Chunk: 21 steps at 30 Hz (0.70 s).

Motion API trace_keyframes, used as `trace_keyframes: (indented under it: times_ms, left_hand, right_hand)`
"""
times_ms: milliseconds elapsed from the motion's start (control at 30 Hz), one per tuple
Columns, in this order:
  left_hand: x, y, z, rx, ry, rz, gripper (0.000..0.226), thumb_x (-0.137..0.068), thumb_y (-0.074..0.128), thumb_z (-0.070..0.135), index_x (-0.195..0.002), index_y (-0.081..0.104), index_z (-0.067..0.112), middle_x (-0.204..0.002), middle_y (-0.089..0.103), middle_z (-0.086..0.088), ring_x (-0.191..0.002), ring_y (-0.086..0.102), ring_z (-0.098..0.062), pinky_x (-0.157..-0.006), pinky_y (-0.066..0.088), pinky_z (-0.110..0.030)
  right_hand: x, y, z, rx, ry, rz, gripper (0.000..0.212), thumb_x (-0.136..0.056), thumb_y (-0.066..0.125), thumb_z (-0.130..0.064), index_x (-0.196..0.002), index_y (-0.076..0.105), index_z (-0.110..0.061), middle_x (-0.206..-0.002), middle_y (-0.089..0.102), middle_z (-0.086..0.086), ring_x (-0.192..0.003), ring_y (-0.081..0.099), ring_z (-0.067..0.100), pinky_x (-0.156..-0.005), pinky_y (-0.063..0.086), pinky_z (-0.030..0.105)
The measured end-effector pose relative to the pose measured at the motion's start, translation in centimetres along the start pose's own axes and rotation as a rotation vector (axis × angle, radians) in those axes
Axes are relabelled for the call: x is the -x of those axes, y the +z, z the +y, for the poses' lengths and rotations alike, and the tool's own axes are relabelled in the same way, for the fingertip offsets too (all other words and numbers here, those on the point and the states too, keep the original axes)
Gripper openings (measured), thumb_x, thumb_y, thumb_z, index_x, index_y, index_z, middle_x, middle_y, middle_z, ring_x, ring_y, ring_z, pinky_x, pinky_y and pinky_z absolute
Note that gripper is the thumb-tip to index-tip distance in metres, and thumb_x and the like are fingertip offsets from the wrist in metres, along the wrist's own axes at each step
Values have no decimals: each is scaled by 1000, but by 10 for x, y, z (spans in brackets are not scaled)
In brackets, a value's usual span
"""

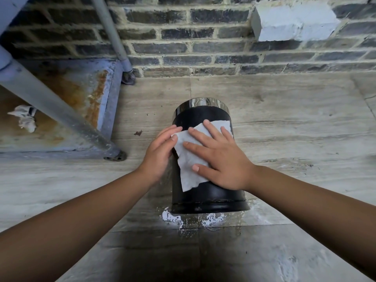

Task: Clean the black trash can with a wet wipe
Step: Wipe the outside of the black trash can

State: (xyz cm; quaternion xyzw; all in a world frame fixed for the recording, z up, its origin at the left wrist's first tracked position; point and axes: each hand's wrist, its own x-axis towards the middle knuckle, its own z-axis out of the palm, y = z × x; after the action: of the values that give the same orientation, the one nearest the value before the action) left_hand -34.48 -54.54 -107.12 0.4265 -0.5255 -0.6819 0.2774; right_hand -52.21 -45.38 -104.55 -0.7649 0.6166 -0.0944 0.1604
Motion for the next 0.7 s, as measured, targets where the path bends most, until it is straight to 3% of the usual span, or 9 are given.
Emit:
trace_keyframes:
  times_ms: [100, 300, 433, 600, 700]
  left_hand:
    - [-3, -1, -1, -7, 4, 25, 29, -83, 55, 39, -106, 72, 33, -140, 52, 1, -132, 46, -16, -113, 32, -49]
    - [-6, 4, -4, 72, 3, 129, 23, -82, 53, 34, -96, 71, 29, -117, 66, 7, -119, 56, -7, -111, 37, -43]
    - [-8, 0, -4, 83, -42, 134, 22, -81, 53, 38, -95, 67, 29, -121, 64, 4, -117, 54, -4, -110, 35, -47]
    - [-11, -1, -6, 95, -36, 200, 12, -78, 57, 38, -85, 62, 29, -103, 65, 6, -103, 59, -6, -106, 39, -49]
    - [-11, -3, -10, 63, -38, 232, 25, -74, 60, 44, -94, 60, 29, -108, 63, 4, -108, 57, -13, -100, 44, -43]
  right_hand:
    - [5, 2, 0, 13, -97, 13, 60, -92, 33, -57, -144, 41, -28, -159, 29, -6, -150, 6, 25, -116, 7, 54]
    - [10, 8, -1, -31, -207, 37, 56, -92, 40, -53, -140, 49, -25, -153, 41, -5, -149, 17, 21, -116, 13, 50]
    - [15, 11, -2, -66, -294, 66, 46, -96, 42, -43, -134, 56, -23, -147, 49, -5, -147, 25, 20, -116, 17, 46]
    - [24, 20, -7, -179, -337, 96, 39, -97, 45, -31, -130, 61, -21, -142, 55, -5, -144, 32, 18, -117, 21, 44]
    - [28, 26, -13, -234, -348, 130, 36, -96, 49, -27, -127, 64, -17, -139, 58, -1, -141, 38, 18, -117, 25, 41]
